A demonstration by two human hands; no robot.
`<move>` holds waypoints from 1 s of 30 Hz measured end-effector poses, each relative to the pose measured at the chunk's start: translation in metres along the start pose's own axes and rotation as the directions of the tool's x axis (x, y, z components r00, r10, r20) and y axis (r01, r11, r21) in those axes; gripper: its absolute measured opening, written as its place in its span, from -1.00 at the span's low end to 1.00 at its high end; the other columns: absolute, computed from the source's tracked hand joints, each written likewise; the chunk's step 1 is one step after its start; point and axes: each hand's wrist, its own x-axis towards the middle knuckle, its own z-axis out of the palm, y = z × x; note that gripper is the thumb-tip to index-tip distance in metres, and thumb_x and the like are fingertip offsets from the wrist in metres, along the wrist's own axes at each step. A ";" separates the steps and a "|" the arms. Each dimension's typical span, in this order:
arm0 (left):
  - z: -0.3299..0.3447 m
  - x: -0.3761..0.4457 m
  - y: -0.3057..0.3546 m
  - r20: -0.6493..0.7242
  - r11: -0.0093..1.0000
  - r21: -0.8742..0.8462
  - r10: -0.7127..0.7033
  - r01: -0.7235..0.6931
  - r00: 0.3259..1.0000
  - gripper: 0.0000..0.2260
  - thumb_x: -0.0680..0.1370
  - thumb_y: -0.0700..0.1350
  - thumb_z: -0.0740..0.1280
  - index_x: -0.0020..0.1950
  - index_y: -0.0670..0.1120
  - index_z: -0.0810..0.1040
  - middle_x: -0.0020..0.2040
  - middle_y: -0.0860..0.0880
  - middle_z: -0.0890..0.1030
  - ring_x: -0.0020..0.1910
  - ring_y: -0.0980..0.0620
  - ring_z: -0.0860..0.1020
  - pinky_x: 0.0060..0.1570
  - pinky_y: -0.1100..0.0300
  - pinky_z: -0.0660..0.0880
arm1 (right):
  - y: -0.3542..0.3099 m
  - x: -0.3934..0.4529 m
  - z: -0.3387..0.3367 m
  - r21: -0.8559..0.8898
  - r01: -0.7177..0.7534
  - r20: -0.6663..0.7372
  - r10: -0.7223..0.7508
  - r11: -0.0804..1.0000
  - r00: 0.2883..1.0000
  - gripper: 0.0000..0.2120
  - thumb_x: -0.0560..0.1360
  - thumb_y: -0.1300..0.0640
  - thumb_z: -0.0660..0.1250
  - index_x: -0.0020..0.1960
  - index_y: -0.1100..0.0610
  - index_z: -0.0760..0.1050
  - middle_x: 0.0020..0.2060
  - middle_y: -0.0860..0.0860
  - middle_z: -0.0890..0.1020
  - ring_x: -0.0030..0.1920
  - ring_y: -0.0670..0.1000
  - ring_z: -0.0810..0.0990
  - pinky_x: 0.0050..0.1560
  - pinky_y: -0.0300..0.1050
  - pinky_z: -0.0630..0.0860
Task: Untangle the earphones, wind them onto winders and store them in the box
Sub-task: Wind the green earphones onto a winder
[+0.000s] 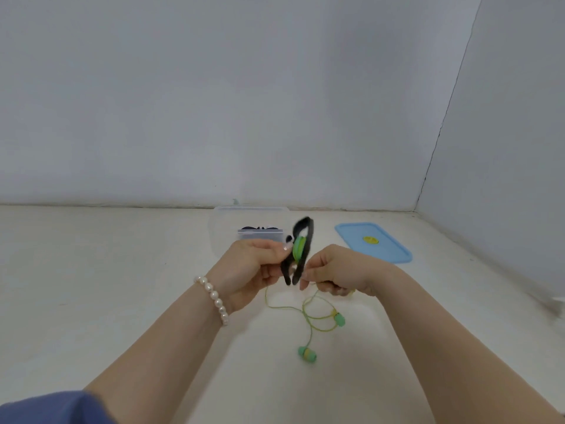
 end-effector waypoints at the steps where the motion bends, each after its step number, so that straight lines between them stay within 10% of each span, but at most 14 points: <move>1: 0.000 -0.001 -0.001 0.047 0.998 0.051 -0.027 0.025 0.999 -0.93 0.35 -0.20 0.39 -0.27 -0.19 0.65 -0.37 -0.09 0.64 -0.37 0.03 0.54 -0.16 0.17 0.36 | 0.001 0.001 -0.003 0.007 0.004 -0.061 -0.004 1.000 0.998 -0.76 0.51 0.18 0.30 -0.32 0.08 0.59 -0.55 -0.01 0.37 -0.55 -0.06 0.22 -0.50 -0.25 0.16; 8: 0.001 0.001 -0.006 -0.021 0.860 0.510 -0.007 0.017 1.000 -0.96 0.38 -0.30 0.45 -0.19 -0.27 0.66 -0.44 -0.03 0.62 -0.50 0.15 0.53 -0.44 0.41 0.43 | 0.012 -0.004 -0.024 -0.078 -0.052 -0.216 0.034 0.996 0.976 -0.88 0.37 0.15 0.47 -0.33 0.13 0.61 -0.62 -0.07 0.38 -0.51 -0.05 0.26 -0.45 -0.23 0.20; 14: -0.008 0.012 -0.011 -0.133 0.759 0.651 0.090 0.019 0.987 -0.93 0.37 -0.22 0.48 -0.21 -0.21 0.67 -0.27 -0.14 0.65 -0.33 0.01 0.55 -0.04 0.10 0.55 | 0.006 -0.008 -0.028 0.035 0.006 -0.258 0.003 0.999 0.966 -0.84 0.44 0.13 0.41 -0.24 0.21 0.63 -0.48 0.04 0.38 -0.44 -0.01 0.29 -0.42 -0.20 0.23; 23: -0.011 0.017 -0.014 -0.299 0.804 0.595 0.234 -0.011 0.925 -0.83 0.36 -0.18 0.47 -0.35 -0.25 0.58 -0.36 -0.14 0.56 -0.33 -0.06 0.50 -0.14 0.03 0.50 | -0.021 -0.013 -0.011 0.365 0.144 -0.013 -0.149 0.920 0.989 -0.86 0.52 0.26 0.28 -0.09 0.28 0.60 -0.55 0.00 0.42 -0.52 -0.04 0.36 -0.46 -0.25 0.30; 30: -0.005 0.008 -0.002 -0.346 0.994 -0.005 0.105 -0.113 0.932 -0.84 0.49 -0.22 0.35 -0.31 -0.15 0.56 -0.47 -0.01 0.60 -0.51 0.12 0.54 -0.30 0.25 0.35 | -0.025 -0.009 0.012 0.194 0.061 0.225 -0.105 0.979 0.969 -0.83 0.55 0.14 0.27 -0.07 0.16 0.62 -0.37 0.05 0.65 -0.42 -0.01 0.60 -0.31 -0.22 0.52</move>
